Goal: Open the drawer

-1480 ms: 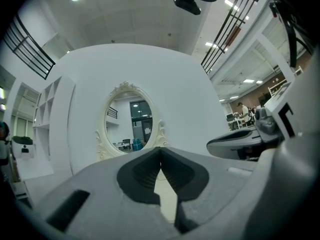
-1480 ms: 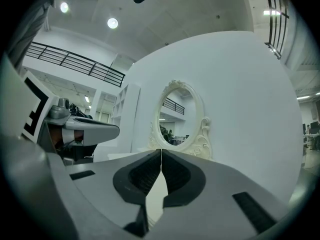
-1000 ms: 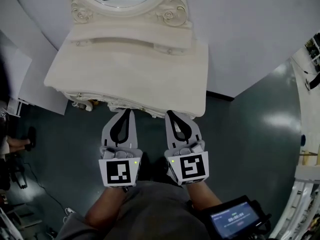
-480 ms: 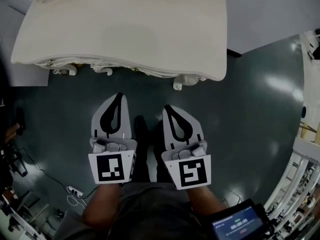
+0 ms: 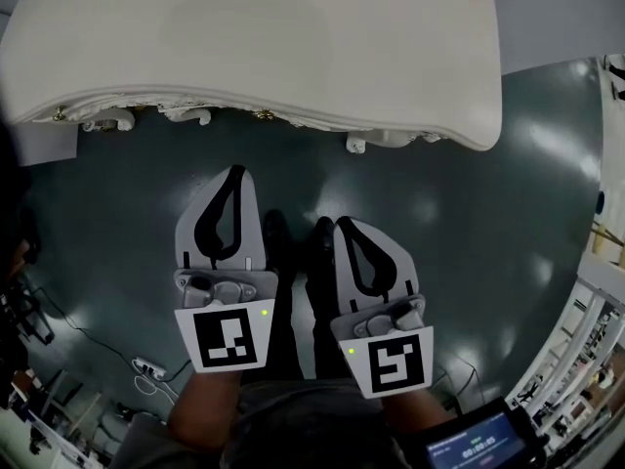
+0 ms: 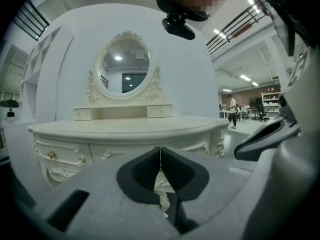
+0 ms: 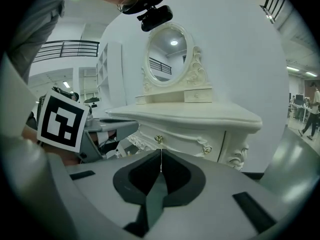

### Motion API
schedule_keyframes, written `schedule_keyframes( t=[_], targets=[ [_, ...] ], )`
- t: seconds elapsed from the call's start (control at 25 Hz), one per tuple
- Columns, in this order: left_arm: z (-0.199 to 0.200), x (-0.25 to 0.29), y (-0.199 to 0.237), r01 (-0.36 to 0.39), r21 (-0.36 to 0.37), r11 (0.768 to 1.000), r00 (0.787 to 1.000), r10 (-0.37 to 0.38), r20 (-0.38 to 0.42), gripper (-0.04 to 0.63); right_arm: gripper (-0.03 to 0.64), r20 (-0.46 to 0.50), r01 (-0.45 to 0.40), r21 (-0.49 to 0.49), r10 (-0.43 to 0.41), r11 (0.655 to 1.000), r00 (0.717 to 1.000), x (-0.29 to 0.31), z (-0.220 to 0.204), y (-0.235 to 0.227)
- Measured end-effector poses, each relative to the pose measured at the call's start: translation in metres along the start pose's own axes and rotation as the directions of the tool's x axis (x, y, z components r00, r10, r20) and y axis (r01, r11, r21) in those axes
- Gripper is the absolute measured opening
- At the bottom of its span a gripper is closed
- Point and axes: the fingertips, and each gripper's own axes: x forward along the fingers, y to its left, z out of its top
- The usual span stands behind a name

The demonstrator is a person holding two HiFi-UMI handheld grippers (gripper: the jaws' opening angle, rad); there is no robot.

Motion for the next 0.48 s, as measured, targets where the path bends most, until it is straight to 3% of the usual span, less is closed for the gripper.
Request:
schedule_keyframes(
  t=[0.08,0.16,0.24,0.48],
  targets=[
    [-0.008,0.005,-0.001,0.011,-0.019,1.0,1.0,-0.011,0.007,0.024,0.014,-0.008,0.001,0.004,-0.001,1.0,1.0,0.002,-0.007,0.0],
    [-0.015,0.01,-0.005,0.032,-0.037,0.999,0.999,-0.031,0.018,0.142,0.014,-0.024,0.003,0.008,-0.002,1.0,1.0,0.003,-0.015,-0.001],
    [-0.019,0.016,-0.007,0.049,-0.046,0.998,0.998,-0.047,0.031,0.212,0.014,-0.037,0.007,0.014,-0.007,1.0,0.999,0.006,-0.024,-0.003],
    [-0.034,0.028,-0.005,0.046,-0.054,0.998,0.999,-0.044,0.025,0.227,0.015,-0.055,0.011,0.016,-0.011,1.0,0.998,0.01,-0.034,-0.005]
  ],
)
